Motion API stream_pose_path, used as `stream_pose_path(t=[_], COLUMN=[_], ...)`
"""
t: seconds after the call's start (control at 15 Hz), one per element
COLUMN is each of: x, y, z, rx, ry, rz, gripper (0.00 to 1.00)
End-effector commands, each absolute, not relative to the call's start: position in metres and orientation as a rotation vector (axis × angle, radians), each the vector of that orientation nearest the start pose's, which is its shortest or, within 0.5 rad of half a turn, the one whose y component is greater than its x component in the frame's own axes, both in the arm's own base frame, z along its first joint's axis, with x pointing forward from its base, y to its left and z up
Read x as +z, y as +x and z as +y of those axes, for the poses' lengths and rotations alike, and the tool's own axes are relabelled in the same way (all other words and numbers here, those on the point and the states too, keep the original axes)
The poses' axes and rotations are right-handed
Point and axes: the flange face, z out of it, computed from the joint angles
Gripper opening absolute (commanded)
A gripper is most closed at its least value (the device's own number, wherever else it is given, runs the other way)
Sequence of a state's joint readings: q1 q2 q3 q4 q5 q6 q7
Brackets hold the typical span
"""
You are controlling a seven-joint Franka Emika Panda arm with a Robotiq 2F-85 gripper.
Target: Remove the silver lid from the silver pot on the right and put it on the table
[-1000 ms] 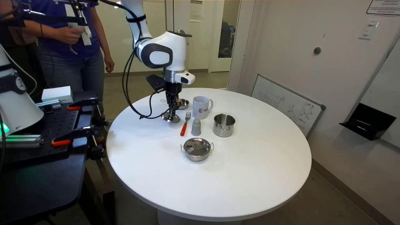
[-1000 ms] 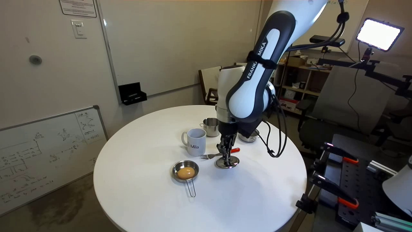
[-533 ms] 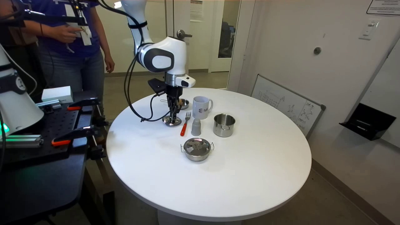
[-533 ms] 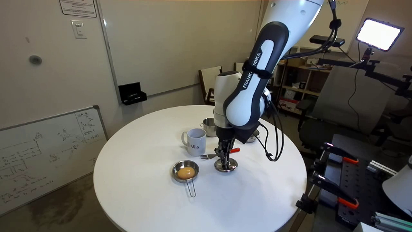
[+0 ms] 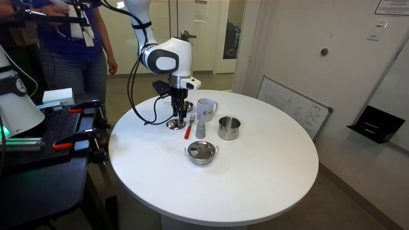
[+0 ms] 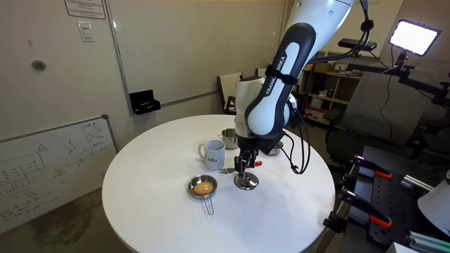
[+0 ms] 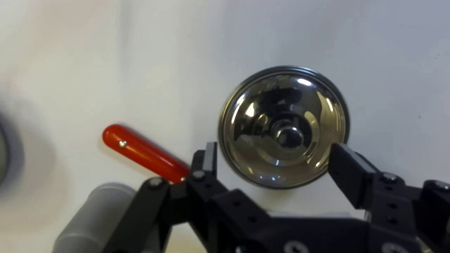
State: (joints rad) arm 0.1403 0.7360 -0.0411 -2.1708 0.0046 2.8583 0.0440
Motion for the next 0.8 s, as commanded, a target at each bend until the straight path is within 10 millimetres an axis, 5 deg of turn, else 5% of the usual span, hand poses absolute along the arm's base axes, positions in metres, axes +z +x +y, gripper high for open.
stream_pose_path(t=[0.0,0.4,0.47,0.73], x=[0.084,0.168,0.141,0.167], y=[0.523,0.539,0.546,0.546], z=[0.034,-0.003,0.005,-0.005], rx=[0.021,-0.118,-0.114,-0.133], ry=[-3.17,-3.159,-3.169,-3.164], rz=[-0.045,0.219,0.119,0.185], gripper=[1.0,1.0,1.0,1.0])
